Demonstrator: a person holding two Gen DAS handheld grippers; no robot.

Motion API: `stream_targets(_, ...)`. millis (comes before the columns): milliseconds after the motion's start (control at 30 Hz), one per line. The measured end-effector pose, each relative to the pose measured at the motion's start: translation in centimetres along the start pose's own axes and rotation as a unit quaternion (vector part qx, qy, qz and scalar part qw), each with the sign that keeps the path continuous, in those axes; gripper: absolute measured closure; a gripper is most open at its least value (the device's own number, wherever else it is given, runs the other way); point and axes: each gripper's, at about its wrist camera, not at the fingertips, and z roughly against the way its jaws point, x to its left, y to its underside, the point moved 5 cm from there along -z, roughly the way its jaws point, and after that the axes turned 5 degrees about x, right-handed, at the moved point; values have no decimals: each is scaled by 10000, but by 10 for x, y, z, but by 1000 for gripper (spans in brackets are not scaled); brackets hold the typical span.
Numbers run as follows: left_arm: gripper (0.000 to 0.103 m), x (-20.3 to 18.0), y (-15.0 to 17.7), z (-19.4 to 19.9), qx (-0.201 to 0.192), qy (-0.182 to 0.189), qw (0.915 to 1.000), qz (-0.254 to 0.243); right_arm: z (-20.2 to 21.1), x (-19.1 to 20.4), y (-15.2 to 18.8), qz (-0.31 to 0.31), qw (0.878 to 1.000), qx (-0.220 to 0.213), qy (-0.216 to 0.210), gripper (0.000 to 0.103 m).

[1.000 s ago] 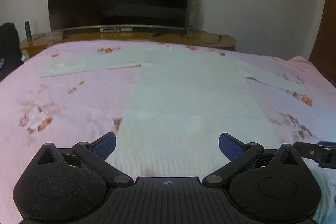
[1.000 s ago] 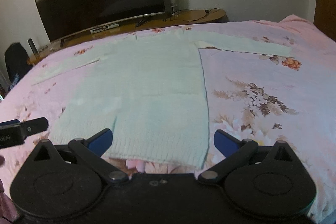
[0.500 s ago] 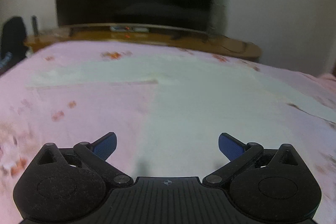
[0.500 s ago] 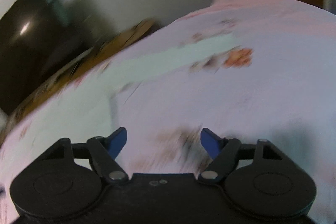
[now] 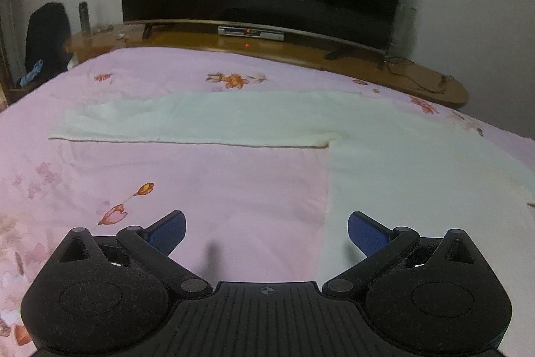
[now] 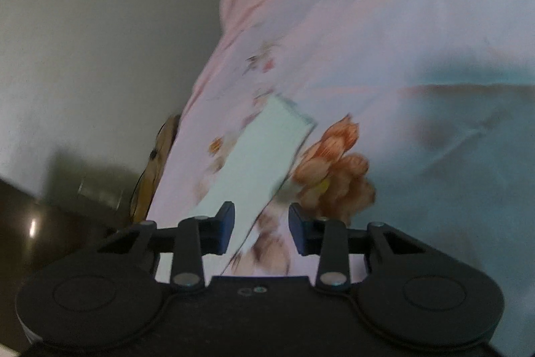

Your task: Fold small clothes

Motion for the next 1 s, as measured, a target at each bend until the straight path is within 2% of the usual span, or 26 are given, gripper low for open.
stream_targets(100, 0, 1, -4, -13, 47, -4, 10000, 31, -11, -4, -6, -12, 10000, 17, 26, 70)
stream_targets(267, 0, -2, -5, -25, 134, 45, 9999, 14, -22, -4, -11, 52, 9999, 84, 39, 86)
stream_targets(433, 0, 0, -6, -26, 106, 28, 9999, 94, -25, -3, -15, 75, 9999, 84, 33, 93)
stream_targets(567, 0, 8, -6, -35, 274, -160, 9995, 87, -24, 10, -19, 475, 9987, -51, 183, 96)
stream_targets(667, 0, 13, -2, -41, 493, -325, 9983, -31, -18, 35, -16, 913, 9956, -180, 137, 96)
stream_targets(833, 0, 30, 2, -43, 583, -470, 9972, 65, -24, 100, 3, 1881, 9821, -128, -43, 96)
stream_targets(1000, 0, 44, 4, -39, 518, -449, 9976, 96, -43, 177, 64, 2813, 9576, 350, -522, 96)
